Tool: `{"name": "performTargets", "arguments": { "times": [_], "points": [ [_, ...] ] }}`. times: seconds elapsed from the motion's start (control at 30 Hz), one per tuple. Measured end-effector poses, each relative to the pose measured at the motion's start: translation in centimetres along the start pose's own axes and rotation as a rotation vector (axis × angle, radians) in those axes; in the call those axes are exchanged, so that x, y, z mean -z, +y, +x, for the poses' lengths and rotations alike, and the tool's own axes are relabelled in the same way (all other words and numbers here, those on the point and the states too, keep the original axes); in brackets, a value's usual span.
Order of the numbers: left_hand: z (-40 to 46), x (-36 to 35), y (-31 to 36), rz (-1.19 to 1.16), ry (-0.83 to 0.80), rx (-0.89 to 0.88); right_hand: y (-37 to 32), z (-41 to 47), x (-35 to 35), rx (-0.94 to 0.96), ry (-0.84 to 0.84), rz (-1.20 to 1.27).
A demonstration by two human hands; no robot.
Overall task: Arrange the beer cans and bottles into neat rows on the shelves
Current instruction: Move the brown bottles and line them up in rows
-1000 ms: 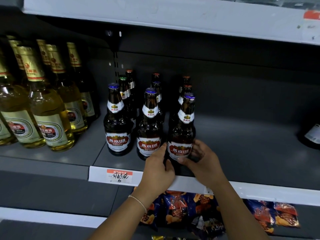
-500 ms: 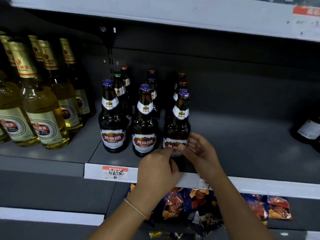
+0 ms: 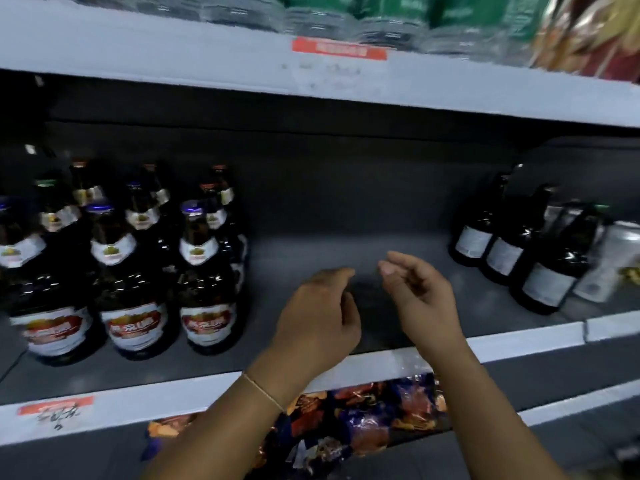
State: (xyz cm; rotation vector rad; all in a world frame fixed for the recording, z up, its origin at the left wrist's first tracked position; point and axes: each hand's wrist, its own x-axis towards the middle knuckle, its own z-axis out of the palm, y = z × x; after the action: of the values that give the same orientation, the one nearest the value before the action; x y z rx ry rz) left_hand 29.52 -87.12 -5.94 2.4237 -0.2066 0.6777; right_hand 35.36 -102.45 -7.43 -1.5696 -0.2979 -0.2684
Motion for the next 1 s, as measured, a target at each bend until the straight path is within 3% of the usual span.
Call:
{"name": "performTargets", "arguments": {
  "times": [0.33, 0.67, 0.77, 1.0],
  "points": [
    [7.9, -13.1, 11.1, -0.11, -0.228, -0.084, 1.3, 5.6, 18.2, 0.065, 0.264, -0.098],
    [12.8, -21.6, 18.2, -0.102, -0.335, -0.137, 4.3, 9.8, 28.0, 0.091, 0.476, -0.367],
    [13.6, -23.3, 18.9, -0.098, -0.364, -0.123, 5.5, 11.5, 29.9, 0.008, 0.422, -0.455],
    [13.8, -24.9, 17.9, -0.069, -0.417, -0.08, 6.7, 13.4, 30.9, -0.089, 0.177, -0.31]
  ]
}}
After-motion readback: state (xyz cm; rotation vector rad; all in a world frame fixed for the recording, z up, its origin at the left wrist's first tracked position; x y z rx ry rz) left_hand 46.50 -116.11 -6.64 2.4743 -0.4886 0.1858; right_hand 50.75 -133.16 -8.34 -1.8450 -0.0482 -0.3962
